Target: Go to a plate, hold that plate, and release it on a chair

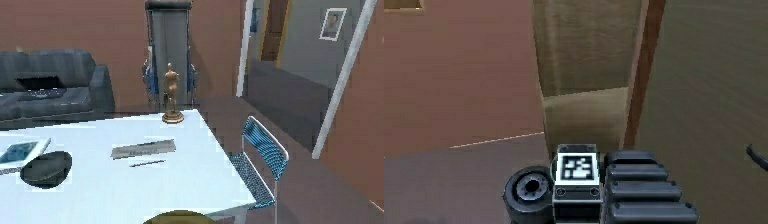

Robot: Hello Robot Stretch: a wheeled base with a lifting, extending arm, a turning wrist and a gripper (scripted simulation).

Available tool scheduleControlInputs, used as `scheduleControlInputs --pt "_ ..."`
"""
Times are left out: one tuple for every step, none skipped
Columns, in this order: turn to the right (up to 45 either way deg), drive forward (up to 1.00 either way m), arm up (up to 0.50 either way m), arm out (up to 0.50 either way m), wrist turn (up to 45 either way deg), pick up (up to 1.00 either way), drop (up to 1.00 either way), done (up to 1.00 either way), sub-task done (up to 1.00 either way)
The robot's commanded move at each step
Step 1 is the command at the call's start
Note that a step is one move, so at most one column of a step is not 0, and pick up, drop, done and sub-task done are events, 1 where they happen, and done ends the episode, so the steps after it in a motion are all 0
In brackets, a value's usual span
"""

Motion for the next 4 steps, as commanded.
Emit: scheduleControlInputs --pt "-45.0 0.0 0.0 0.0 0.0 0.0 0.0 0.0 0.0" --pt "45.0 0.0 0.0 0.0 0.0 0.0 0.0 0.0 0.0" --pt "45.0 0.0 0.0 0.0 0.0 0.0 0.0 0.0 0.0" --pt "6.0 0.0 0.0 0.0 0.0 0.0 0.0 0.0 0.0"
